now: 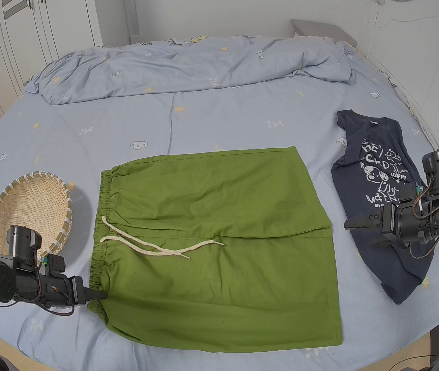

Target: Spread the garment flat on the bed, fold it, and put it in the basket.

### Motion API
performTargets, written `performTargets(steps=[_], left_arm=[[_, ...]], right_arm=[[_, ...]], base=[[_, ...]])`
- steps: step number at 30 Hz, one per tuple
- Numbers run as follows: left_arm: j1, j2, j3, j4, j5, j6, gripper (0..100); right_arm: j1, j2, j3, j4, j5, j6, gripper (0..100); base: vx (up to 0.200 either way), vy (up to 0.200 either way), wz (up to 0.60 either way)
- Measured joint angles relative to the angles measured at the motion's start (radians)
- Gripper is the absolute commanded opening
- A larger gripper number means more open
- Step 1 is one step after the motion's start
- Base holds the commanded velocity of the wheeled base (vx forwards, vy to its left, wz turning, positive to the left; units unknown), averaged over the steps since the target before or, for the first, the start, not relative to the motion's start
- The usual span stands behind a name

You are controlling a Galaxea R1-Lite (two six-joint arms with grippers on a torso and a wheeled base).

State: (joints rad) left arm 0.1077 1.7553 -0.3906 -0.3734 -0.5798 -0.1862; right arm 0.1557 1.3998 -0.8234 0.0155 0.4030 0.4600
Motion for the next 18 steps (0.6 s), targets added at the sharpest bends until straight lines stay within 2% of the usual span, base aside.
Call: performTargets(steps=[7,18], left_arm=[[0.010,-0.039,0.006,0.000,0.004,0.008,0],[0.011,-0.152,0.054,0.002,0.007,0.099,0]], right_arm=[[-0.001,0.000,0.000,0.000,0.000,0.000,100],[0.003,0.003,0.004,0.001,0.000,-0.001,100]], base=[[0.000,0.000,0.00],[0.000,0.000,0.00]])
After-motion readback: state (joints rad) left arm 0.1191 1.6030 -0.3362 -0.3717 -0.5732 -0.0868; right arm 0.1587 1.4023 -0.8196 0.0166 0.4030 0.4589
